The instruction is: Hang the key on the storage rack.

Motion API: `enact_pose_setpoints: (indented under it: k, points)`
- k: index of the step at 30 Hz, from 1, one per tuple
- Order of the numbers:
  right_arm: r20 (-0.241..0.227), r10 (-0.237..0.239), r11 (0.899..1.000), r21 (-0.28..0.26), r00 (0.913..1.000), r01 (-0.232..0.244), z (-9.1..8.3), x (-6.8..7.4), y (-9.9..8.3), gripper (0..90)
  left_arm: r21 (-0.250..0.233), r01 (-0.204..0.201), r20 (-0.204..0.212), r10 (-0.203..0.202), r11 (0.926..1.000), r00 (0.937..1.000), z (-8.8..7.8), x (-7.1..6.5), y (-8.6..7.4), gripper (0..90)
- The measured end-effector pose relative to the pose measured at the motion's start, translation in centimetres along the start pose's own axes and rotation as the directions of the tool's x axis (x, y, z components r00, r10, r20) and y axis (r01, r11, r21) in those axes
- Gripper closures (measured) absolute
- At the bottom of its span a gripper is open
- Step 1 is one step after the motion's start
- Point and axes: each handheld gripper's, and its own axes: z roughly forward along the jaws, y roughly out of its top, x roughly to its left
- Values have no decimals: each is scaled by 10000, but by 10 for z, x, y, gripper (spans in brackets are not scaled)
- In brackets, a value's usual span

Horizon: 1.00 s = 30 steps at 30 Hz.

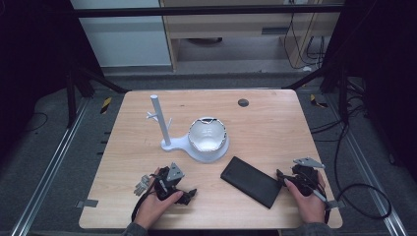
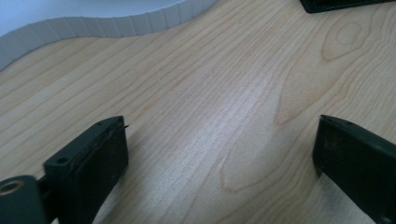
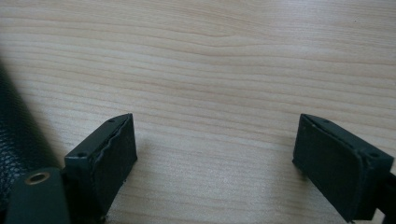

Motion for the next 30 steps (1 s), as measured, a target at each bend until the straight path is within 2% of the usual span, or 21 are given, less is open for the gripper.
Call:
enact_pose_setpoints:
  k: [1, 2, 3, 5, 6, 7, 9, 10, 11, 13, 14, 15, 16, 19, 22, 24, 25, 27, 28, 29, 30]
  points:
    - [-27, -17, 10000, 30, 10000, 17, 0, 1, 0, 121, -53, 7, 13, -7, 10000, 10000, -1, 2, 0, 47]
    - [-78, -86, 10000, 30, 9999, 87, 0, 0, 0, 113, 217, -113, 28, 112, 9997, 9999, -4, 5, 3, 52]
    - [-78, -86, 10000, 30, 9999, 87, 0, 0, 0, 113, 217, -113, 28, 112, 9997, 9999, -4, 5, 3, 56]
    - [-226, -167, 9998, 69, 9996, 168, 1, 0, 0, 87, 758, -559, -311, 584, 9956, 9978, -15, 9, 14, 69]
    - [-259, -246, 9997, 85, 9994, 248, 1, 0, 0, 81, 758, -559, -311, 584, 9956, 9978, -15, 9, 14, 69]
    - [-259, -246, 9997, 85, 9994, 248, 1, 0, 0, 81, 1118, -565, -526, 627, 9921, 9966, -25, 13, 20, 69]
    - [-342, -307, 9995, 84, 9989, 310, 0, 1, -1, 81, 1441, -406, -684, 509, 9887, 9964, -35, 18, 25, 70]
    - [-350, -338, 9994, 106, 9988, 342, 0, 1, -1, 81, 1798, -300, -938, 475, 9832, 9945, -47, 29, 28, 70]
    - [-350, -338, 9994, 106, 9988, 342, 0, 1, -1, 81, 1798, -300, -938, 475, 9832, 9945, -47, 29, 28, 72]
    - [-382, -341, 9994, 81, 9987, 344, -2, 1, -3, 85, 2221, -74, -1607, 441, 9750, 9860, -63, 46, 25, 77]
    - [-355, -315, 9995, 85, 9989, 319, -3, 2, -3, 87, 2236, 12, -1685, 374, 9747, 9850, -68, 51, 23, 77]
    - [-355, -315, 9995, 85, 9989, 319, -3, 2, -3, 87, 2236, 12, -1685, 374, 9747, 9850, -68, 51, 23, 76]
    - [-333, -292, 9995, 91, 9990, 295, -3, 2, -3, 87, 2173, 235, -1745, 151, 9758, 9845, -77, 60, 18, 77]
    - [-323, -268, 9996, 91, 9991, 271, -3, 2, -3, 86, 2123, 449, -1772, -68, 9762, 9841, -85, 68, 12, 79]
    - [-299, -275, 9996, 81, 9992, 277, -2, 2, -3, 85, 2517, 657, -1802, -199, 9656, 9834, -94, 77, 1, 95]
    - [-287, -267, 9996, 78, 9992, 270, -2, 3, -3, 85, 2539, 788, -1743, -345, 9640, 9841, -96, 78, 0, 101]
    - [-281, -261, 9996, 76, 9993, 263, -2, 3, -3, 86, 2623, 894, -1527, -501, 9608, 9870, -98, 79, -1, 119]
    - [-264, -259, 9996, 83, 9993, 261, -3, 3, -4, 88, 2757, 863, -1480, -465, 9574, 9879, -98, 80, -2, 184]
    - [-264, -229, 9997, 69, 9994, 231, -3, 3, -4, 90, 3091, 906, -1592, -424, 9467, 9863, -98, 83, -2, 227]
    - [-264, -229, 9997, 69, 9994, 231, -3, 3, -4, 90, 3091, 906, -1592, -424, 9467, 9863, -98, 83, -2, 250]
    - [-258, -218, 9997, 57, 9994, 220, -3, 3, -4, 92, 3201, 932, -1574, -440, 9428, 9866, -97, 84, -3, 250]
